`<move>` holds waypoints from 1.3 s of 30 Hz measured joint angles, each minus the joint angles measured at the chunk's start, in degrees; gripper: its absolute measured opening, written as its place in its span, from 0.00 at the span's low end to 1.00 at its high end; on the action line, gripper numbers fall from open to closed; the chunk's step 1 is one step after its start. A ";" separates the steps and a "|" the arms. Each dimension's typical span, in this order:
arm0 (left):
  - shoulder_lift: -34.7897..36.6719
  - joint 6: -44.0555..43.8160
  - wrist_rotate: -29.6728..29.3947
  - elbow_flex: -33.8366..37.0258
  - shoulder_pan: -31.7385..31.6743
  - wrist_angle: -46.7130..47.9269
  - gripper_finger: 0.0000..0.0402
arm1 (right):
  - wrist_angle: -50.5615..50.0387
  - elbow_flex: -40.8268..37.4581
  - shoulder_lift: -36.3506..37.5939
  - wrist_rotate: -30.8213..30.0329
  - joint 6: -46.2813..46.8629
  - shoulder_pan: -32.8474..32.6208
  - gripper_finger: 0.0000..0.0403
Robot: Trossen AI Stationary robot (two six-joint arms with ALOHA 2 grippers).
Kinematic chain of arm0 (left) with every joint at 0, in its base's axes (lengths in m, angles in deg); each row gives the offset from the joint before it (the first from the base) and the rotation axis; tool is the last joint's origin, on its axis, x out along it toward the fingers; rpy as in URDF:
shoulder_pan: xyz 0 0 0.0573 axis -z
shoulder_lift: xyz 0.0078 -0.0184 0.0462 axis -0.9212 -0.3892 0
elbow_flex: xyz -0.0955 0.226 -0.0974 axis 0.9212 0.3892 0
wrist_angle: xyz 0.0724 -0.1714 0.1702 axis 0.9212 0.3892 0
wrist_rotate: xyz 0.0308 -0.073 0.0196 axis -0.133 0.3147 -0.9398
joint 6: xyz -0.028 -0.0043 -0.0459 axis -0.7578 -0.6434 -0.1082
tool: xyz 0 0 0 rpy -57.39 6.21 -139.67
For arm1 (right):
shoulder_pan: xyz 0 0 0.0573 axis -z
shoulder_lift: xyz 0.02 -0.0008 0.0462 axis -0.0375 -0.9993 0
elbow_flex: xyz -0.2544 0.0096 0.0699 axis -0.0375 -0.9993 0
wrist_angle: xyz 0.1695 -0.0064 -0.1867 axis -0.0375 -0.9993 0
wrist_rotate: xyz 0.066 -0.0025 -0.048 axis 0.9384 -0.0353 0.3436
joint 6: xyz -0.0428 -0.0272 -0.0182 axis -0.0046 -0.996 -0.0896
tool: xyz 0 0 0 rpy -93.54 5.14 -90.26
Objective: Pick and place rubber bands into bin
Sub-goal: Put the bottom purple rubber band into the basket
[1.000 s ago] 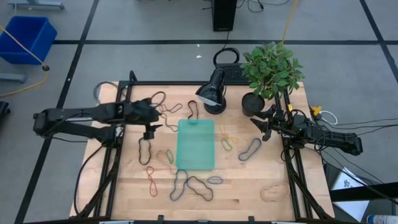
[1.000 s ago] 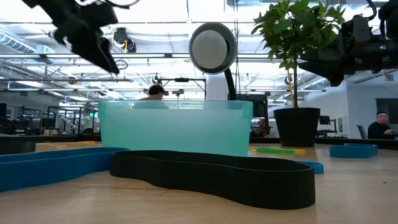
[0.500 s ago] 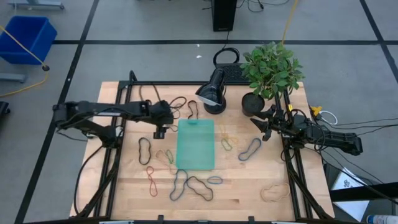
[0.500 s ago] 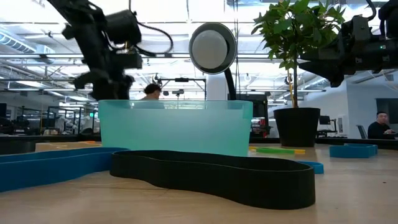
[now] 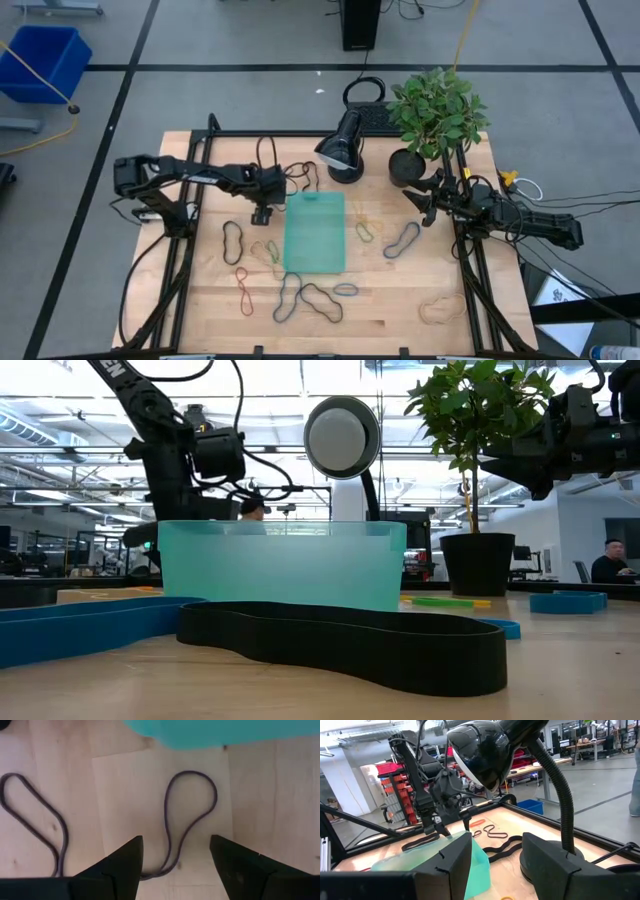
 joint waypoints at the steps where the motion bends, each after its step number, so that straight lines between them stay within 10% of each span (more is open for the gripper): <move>1: -0.24 -0.01 0.57 -0.04 -0.10 0.08 0.60 | -0.01 0.00 0.00 0.00 -0.01 -0.01 0.42; 20: -0.19 -4.78 6.69 0.19 -0.41 2.35 0.58 | -0.01 0.00 0.00 -0.03 -0.03 -0.01 0.42; 39: -0.21 -5.33 3.06 0.41 -0.20 -0.20 0.02 | -0.01 0.00 0.00 -0.03 -0.03 -0.01 0.42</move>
